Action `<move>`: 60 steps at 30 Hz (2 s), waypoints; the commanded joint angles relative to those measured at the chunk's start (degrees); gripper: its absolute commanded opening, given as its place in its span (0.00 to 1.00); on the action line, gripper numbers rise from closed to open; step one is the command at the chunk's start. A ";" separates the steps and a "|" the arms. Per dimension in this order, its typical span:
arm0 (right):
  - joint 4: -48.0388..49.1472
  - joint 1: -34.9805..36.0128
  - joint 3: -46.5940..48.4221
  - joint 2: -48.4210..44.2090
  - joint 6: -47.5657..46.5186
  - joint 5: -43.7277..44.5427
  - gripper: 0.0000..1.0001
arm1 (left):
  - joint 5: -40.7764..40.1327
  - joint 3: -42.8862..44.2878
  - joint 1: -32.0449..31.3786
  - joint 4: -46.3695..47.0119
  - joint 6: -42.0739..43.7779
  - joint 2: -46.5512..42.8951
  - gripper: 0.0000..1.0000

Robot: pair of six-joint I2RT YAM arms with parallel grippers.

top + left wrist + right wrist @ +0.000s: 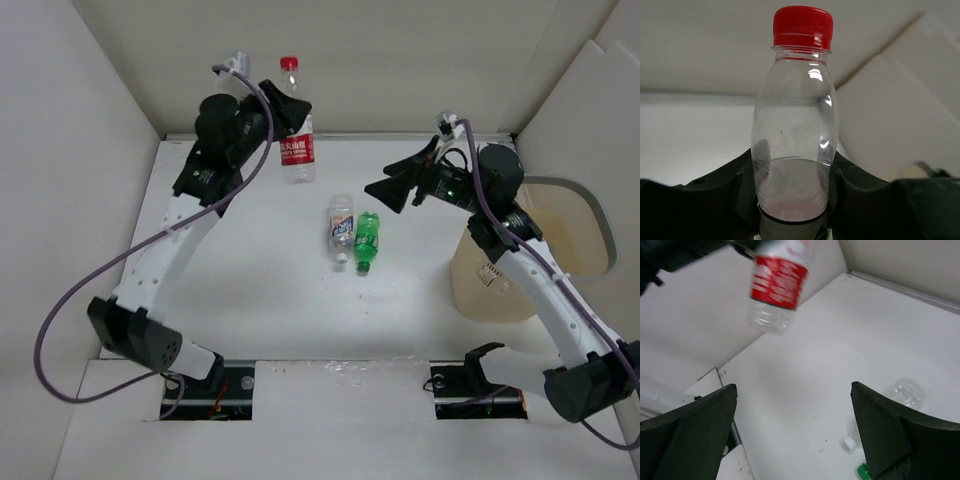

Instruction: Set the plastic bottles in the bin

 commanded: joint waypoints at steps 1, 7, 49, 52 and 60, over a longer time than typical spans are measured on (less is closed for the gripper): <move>9.85 2.66 4.01 2.10 1.43 -1.82 0.99 | 14.61 -1.97 -1.29 13.51 0.28 -5.28 0.00; 25.20 6.87 3.50 4.75 7.58 -7.96 0.99 | 27.10 -3.81 -2.35 24.85 -3.40 -9.50 0.00; -36.68 -18.96 7.53 -17.83 1.17 58.35 0.04 | -4.62 -14.10 -3.58 7.56 -1.82 -12.33 1.00; -38.91 -18.96 7.53 -20.73 5.03 68.39 0.53 | -6.98 -14.10 -4.98 3.70 -2.45 -9.79 1.00; -41.46 -19.48 12.97 -19.95 7.94 72.62 1.00 | -13.85 -8.74 -10.35 -5.19 -2.44 0.67 1.00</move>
